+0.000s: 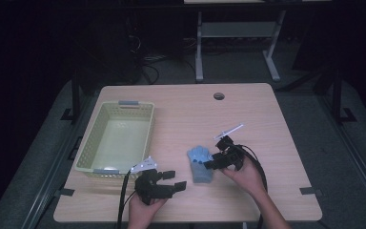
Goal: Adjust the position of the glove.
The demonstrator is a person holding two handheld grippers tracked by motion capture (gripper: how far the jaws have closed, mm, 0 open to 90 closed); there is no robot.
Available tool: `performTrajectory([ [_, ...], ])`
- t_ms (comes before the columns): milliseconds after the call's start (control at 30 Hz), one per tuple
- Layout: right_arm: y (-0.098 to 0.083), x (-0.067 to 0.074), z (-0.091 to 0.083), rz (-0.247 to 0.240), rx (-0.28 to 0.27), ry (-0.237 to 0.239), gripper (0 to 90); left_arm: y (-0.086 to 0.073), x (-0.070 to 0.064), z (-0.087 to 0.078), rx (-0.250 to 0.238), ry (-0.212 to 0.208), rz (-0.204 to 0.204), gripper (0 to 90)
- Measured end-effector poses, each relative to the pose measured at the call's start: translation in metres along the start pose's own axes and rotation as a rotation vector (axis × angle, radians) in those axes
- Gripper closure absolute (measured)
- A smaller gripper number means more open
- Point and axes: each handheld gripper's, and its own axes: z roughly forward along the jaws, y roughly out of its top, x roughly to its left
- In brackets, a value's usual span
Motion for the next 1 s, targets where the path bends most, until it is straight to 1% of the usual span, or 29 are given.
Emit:
performTrajectory([
  [33,-0.002,-0.002,-0.001,0.007,-0.011,0.001,41.9,0.002,-0.001,0.002,0.002,0.002,-0.008,26.2],
  [67,-0.005,-0.003,-0.003,0.03,-0.024,0.004,41.9,0.004,-0.001,0.005,0.006,0.004,-0.02,26.2],
  [100,-0.007,-0.005,-0.005,0.042,-0.038,0.015,41.6,0.007,-0.001,0.008,0.004,0.007,-0.036,26.2],
  [133,-0.01,-0.007,-0.006,0.054,-0.051,0.02,41.0,0.008,-0.001,0.01,0.006,0.012,-0.042,26.2],
  [167,-0.011,-0.008,-0.007,0.066,-0.055,0.024,40.9,0.011,-0.001,0.014,0.014,0.016,-0.053,26.3],
  [200,-0.014,-0.01,-0.007,0.072,-0.071,0.029,40.9,0.012,-0.001,0.017,0.019,0.02,-0.063,26.3],
  [233,-0.015,-0.011,-0.008,0.083,-0.068,0.032,40.9,0.014,0.0,0.02,0.033,0.027,-0.074,26.2],
  [300,-0.018,-0.012,-0.007,0.1,-0.082,0.044,40.9,0.016,0.001,0.026,0.045,0.026,-0.117,26.3],
  [333,-0.02,-0.013,-0.007,0.115,-0.082,0.052,40.9,0.017,0.003,0.029,0.053,0.024,-0.138,26.2],
  [400,-0.024,-0.014,-0.005,0.129,-0.084,0.058,40.9,0.019,0.005,0.034,0.058,0.026,-0.177,26.2],
  [433,-0.025,-0.014,-0.004,0.144,-0.087,0.065,40.9,0.02,0.006,0.036,0.052,0.032,-0.189,26.3],
  [467,-0.027,-0.016,-0.003,0.161,-0.091,0.072,41.0,0.022,0.007,0.038,0.055,0.033,-0.196,27.2],
  [533,-0.03,-0.018,0.001,0.191,-0.093,0.088,41.4,0.025,0.01,0.043,0.064,0.029,-0.226,28.7],
  [600,-0.032,-0.019,0.005,0.207,-0.097,0.092,41.9,0.027,0.011,0.047,0.063,0.042,-0.241,29.6],
  [733,-0.034,-0.02,0.008,0.23,-0.11,0.103,42.5,0.026,0.015,0.054,0.091,0.059,-0.259,32.2],
  [767,-0.034,-0.02,0.008,0.238,-0.117,0.111,43.0,0.026,0.017,0.056,0.093,0.059,-0.278,32.4],
  [800,-0.034,-0.02,0.008,0.24,-0.128,0.117,43.3,0.026,0.017,0.056,0.093,0.059,-0.278,32.7],
  [833,-0.033,-0.02,0.008,0.244,-0.131,0.12,43.8,0.025,0.019,0.058,0.098,0.051,-0.293,33.4],
  [900,-0.033,-0.019,0.009,0.249,-0.128,0.12,44.8,0.024,0.018,0.06,0.103,0.056,-0.294,35.9],
  [967,-0.034,-0.019,0.012,0.251,-0.114,0.118,45.1,0.023,0.019,0.062,0.115,0.056,-0.301,36.7],
  [1000,-0.034,-0.018,0.014,0.263,-0.111,0.117,45.3,0.022,0.019,0.063,0.117,0.06,-0.3,37.2],
])
